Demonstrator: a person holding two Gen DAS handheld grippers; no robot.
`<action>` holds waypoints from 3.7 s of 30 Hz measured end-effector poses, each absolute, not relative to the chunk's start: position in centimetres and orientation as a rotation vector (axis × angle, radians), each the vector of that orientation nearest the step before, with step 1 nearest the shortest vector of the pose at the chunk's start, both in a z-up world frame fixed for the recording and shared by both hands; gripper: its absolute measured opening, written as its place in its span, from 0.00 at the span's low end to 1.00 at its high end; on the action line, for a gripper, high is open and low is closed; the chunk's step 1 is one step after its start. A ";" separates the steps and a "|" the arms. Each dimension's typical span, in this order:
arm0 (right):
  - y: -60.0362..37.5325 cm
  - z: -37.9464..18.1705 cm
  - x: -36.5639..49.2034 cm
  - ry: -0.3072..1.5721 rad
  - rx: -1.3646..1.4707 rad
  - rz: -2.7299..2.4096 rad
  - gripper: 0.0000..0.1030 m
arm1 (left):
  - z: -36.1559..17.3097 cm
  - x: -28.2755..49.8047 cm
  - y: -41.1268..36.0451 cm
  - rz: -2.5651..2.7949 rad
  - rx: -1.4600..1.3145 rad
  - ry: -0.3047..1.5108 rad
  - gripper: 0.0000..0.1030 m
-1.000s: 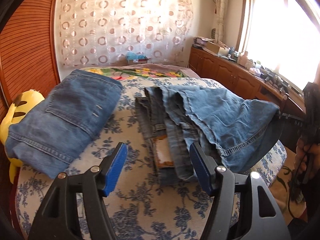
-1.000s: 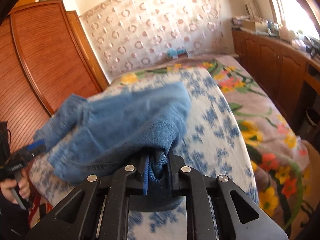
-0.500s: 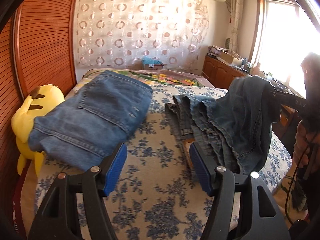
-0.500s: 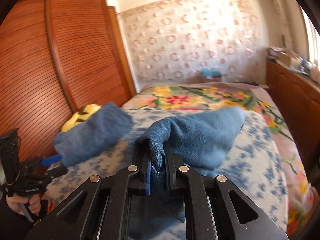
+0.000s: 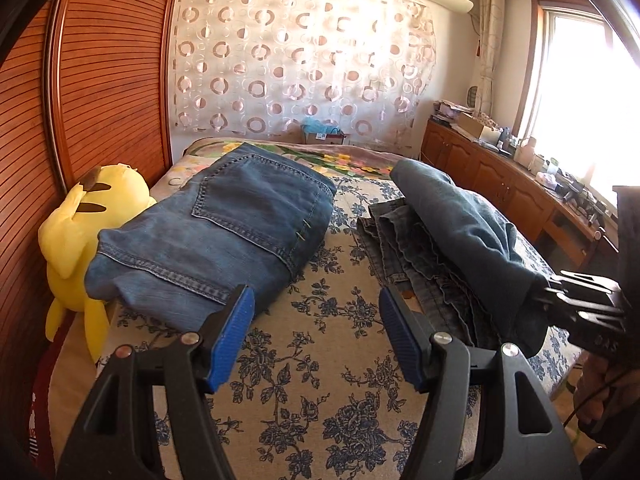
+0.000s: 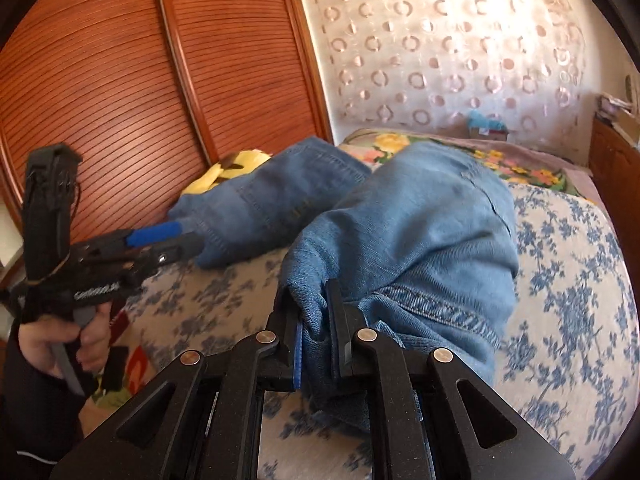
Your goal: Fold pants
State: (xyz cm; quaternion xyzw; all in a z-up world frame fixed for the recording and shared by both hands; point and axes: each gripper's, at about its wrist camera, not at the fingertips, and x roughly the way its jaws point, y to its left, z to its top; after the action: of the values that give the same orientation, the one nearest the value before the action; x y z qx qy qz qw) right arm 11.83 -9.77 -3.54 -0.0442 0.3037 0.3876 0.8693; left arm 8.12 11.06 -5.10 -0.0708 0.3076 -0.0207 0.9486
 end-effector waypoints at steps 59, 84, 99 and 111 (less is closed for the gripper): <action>-17.9 -5.9 12.4 0.682 -0.182 0.611 0.40 | -6.8 11.1 1.7 -0.264 -0.079 0.720 0.54; -17.6 -7.3 13.4 0.732 -0.208 0.633 0.40 | -8.1 11.2 2.4 -0.242 -0.083 0.730 0.55; -15.4 -6.0 12.7 0.673 -0.255 0.655 0.40 | -8.0 11.1 2.5 -0.238 -0.086 0.723 0.54; -17.4 -4.4 12.7 0.631 -0.206 0.625 0.40 | -7.9 11.0 2.4 -0.234 -0.082 0.722 0.54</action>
State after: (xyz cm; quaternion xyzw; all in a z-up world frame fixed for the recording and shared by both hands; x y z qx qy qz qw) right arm 12.73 -17.45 -4.44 -0.0992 0.3049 0.3020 0.8978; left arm 11.01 2.44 -7.90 -0.0399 0.3522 -0.1142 0.9281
